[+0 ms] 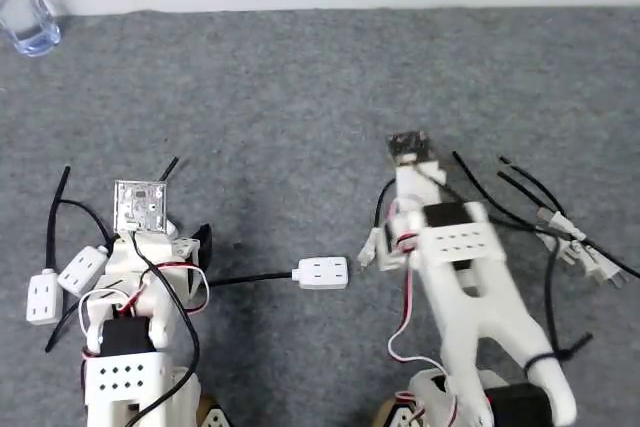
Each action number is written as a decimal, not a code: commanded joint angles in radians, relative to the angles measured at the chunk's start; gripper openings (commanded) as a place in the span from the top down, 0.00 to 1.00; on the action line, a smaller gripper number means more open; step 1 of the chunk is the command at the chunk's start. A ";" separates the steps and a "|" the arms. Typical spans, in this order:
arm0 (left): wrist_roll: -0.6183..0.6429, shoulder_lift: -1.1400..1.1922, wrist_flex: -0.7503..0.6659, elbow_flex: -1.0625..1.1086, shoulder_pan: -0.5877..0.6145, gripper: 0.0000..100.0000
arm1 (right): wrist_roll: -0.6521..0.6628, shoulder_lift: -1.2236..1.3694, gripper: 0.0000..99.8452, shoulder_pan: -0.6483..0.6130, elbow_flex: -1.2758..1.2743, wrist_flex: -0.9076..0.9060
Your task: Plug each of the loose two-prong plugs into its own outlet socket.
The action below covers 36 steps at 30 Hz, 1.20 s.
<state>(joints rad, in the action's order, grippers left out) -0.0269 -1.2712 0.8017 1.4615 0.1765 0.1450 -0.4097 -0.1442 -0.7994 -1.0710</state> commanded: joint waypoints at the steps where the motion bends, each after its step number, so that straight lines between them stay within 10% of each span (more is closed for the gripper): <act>1: -0.011 -0.002 -0.026 -0.004 -0.003 0.77 | 0.414 -0.056 0.83 0.133 0.132 -0.022; 9: -0.011 -0.002 -0.026 -0.002 0.002 0.77 | 1.244 -0.065 0.88 0.145 0.097 -0.051; 24: -0.048 -0.002 -0.064 0.018 0.011 0.77 | 1.582 -0.058 0.69 -0.157 0.040 -0.107; 36: 0.020 -0.002 -0.230 0.018 0.307 0.77 | 1.717 0.120 0.72 -0.180 0.031 0.024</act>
<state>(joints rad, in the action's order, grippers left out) -0.0330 -1.2712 0.6160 1.4891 0.4649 1.8343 -0.3468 -0.3222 -0.7779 -1.1078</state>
